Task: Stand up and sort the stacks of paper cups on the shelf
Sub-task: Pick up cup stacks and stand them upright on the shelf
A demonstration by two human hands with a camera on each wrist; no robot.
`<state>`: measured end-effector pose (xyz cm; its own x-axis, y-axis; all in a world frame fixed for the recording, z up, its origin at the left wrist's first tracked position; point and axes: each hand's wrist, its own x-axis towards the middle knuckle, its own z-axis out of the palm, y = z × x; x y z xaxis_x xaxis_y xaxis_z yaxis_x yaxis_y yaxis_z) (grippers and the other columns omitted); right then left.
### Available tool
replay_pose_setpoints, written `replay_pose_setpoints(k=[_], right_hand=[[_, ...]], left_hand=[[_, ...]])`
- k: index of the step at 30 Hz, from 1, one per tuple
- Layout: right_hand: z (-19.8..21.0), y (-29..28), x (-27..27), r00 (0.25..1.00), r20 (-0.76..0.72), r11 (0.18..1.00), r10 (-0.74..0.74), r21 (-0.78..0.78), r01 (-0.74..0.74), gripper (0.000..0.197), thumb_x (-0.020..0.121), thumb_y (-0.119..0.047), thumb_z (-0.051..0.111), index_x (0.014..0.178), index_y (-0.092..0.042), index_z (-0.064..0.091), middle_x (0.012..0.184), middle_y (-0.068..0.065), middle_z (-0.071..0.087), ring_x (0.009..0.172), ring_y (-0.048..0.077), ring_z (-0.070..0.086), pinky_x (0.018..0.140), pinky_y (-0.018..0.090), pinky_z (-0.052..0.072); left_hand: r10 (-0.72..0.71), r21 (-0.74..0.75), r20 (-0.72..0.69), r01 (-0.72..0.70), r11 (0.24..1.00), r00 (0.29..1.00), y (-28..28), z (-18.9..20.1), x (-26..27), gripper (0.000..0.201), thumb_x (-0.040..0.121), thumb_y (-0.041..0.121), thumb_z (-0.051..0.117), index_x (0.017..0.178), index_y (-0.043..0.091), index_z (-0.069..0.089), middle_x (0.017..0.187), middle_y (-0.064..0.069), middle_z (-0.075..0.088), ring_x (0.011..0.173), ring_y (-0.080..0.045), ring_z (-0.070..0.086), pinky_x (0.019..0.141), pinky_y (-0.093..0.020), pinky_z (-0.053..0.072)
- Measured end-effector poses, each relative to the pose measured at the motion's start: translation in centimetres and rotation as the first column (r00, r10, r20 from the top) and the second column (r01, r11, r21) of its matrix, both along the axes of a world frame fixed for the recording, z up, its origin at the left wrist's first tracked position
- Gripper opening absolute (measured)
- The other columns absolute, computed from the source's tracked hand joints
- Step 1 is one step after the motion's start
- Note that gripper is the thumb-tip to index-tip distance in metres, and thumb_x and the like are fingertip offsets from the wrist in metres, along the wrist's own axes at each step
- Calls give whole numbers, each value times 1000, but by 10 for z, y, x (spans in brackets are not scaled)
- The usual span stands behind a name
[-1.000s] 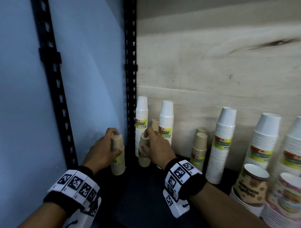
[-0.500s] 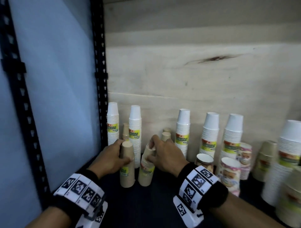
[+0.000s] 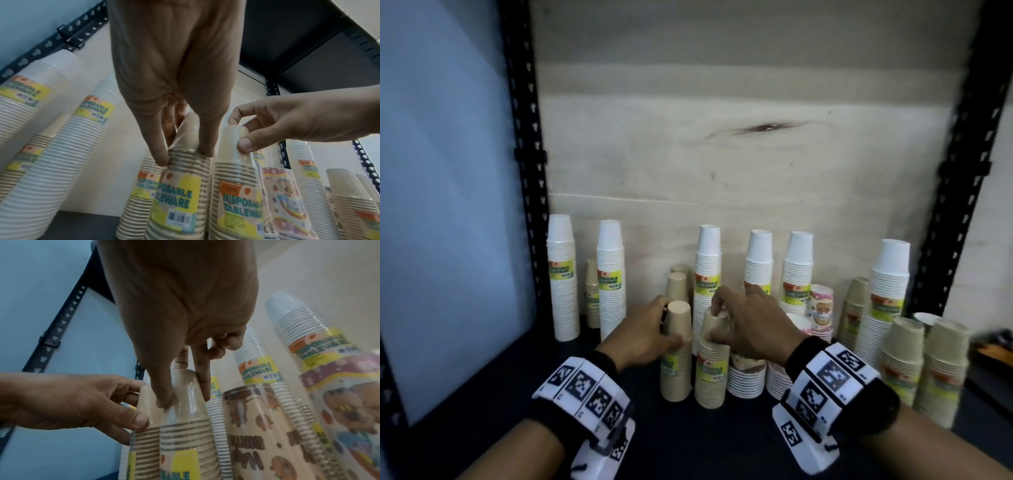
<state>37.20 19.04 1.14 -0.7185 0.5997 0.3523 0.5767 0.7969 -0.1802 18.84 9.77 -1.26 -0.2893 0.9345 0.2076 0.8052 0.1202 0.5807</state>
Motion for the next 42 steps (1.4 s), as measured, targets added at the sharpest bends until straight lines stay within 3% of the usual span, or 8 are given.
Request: replay_pose_setpoints(k=[6, 13, 17, 23, 27, 34, 42], right_hand=[[-3, 7, 6, 1000, -13, 1000, 18, -17, -19, 38, 78, -52, 69, 104, -34, 46, 95, -5, 59, 109, 23, 44, 82, 35, 37], [-5, 11, 7, 999, -17, 997, 44, -60, -45, 38, 79, -50, 69, 106, -36, 46, 102, -1, 63, 109, 20, 41, 80, 34, 37], [-9, 13, 8, 998, -25, 997, 53, -63, -55, 38, 80, -51, 68, 107, -37, 45, 99, -2, 62, 108, 20, 41, 81, 35, 37], [-11, 17, 7, 998, -29, 995, 62, -79, -64, 34, 82, -48, 67, 103, -39, 41, 89, -6, 64, 104, 20, 42, 83, 36, 40], [-13, 17, 8, 997, -31, 994, 71, -76, -74, 34, 82, -48, 66, 101, -40, 40, 85, -7, 64, 103, 21, 45, 88, 37, 43], [-13, 17, 7, 996, -37, 993, 84, -76, -87, 34, 82, -44, 67, 105, -37, 42, 75, -15, 51, 103, 23, 45, 88, 38, 42], [-13, 19, 7, 994, -38, 989, 106, -103, -110, 34, 82, -43, 68, 100, -41, 39, 71, -14, 56, 90, 22, 53, 84, 40, 51]], left_hand=[[1, 11, 22, -1, 1000, 1000, 1, -2, 7, 64, 80, 34, 76, 134, 25, 43, 122, 6, 61, 103, -10, 59, 86, -26, 50], [37, 39, -18, -36, 999, 999, -3, -2, 11, 66, 76, 43, 77, 133, 25, 46, 117, 8, 62, 95, -7, 58, 70, -16, 43], [15, -26, 4, -15, 1000, 1000, -2, -3, 8, 72, 77, 39, 78, 137, 24, 43, 126, 6, 60, 102, -9, 59, 81, -23, 49], [39, -34, -6, -39, 999, 999, -5, -2, 5, 73, 75, 43, 78, 136, 27, 42, 122, 7, 60, 96, -9, 58, 78, -22, 45], [-11, -66, 0, 11, 998, 1000, -6, -5, 2, 80, 76, 38, 78, 143, 27, 36, 129, 6, 58, 105, -10, 58, 89, -27, 50], [0, -40, 46, 1, 999, 999, -5, -12, -1, 78, 74, 38, 80, 140, 28, 40, 126, 8, 59, 102, -9, 59, 88, -25, 50], [-2, -18, 72, 4, 1000, 997, -5, -15, -2, 79, 73, 40, 81, 140, 30, 41, 127, 9, 60, 99, -6, 58, 81, -20, 47]])
